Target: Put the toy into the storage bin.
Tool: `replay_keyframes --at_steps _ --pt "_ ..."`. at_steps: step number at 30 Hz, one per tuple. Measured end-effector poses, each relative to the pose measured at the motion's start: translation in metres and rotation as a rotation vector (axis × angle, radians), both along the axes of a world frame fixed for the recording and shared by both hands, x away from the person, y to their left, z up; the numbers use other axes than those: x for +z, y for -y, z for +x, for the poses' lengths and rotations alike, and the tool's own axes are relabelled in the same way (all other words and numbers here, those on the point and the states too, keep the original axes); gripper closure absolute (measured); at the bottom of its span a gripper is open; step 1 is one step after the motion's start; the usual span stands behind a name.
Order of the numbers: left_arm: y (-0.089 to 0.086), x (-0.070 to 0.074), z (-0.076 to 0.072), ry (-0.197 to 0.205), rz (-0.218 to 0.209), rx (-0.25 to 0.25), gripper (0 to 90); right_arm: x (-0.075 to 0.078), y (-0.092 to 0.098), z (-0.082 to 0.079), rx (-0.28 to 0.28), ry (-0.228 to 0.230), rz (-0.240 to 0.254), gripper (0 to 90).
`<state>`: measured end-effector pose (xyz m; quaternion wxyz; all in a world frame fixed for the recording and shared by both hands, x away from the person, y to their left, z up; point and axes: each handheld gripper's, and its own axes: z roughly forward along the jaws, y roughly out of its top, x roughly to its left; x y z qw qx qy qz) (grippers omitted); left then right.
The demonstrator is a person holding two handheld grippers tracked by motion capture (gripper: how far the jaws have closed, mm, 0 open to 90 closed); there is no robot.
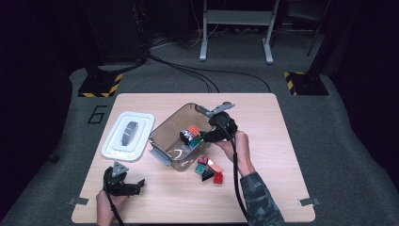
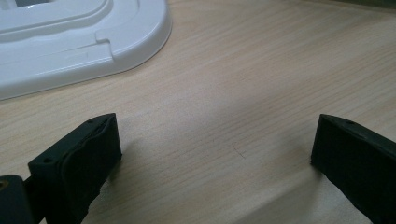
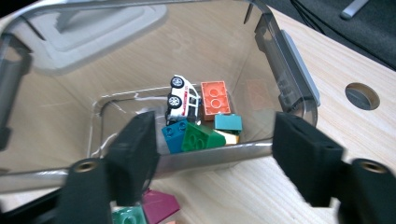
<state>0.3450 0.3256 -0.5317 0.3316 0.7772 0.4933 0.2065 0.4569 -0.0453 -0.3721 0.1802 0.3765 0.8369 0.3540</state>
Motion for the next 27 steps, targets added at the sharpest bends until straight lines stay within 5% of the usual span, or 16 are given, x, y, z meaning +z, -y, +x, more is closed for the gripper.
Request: replay_keyframes --at_steps 9,19,27 --pt "0.0 0.0 0.0 0.001 0.001 -0.002 1.3 -0.007 0.019 -0.027 -0.016 0.008 0.041 15.2" --pt "0.0 0.0 0.0 0.0 0.001 -0.002 1.2 -0.048 0.039 -0.043 -0.018 -0.063 0.042 9.9" --pt "0.0 0.0 0.0 0.0 0.002 -0.003 1.2 -0.09 0.044 -0.055 0.028 -0.124 0.026 38.9"
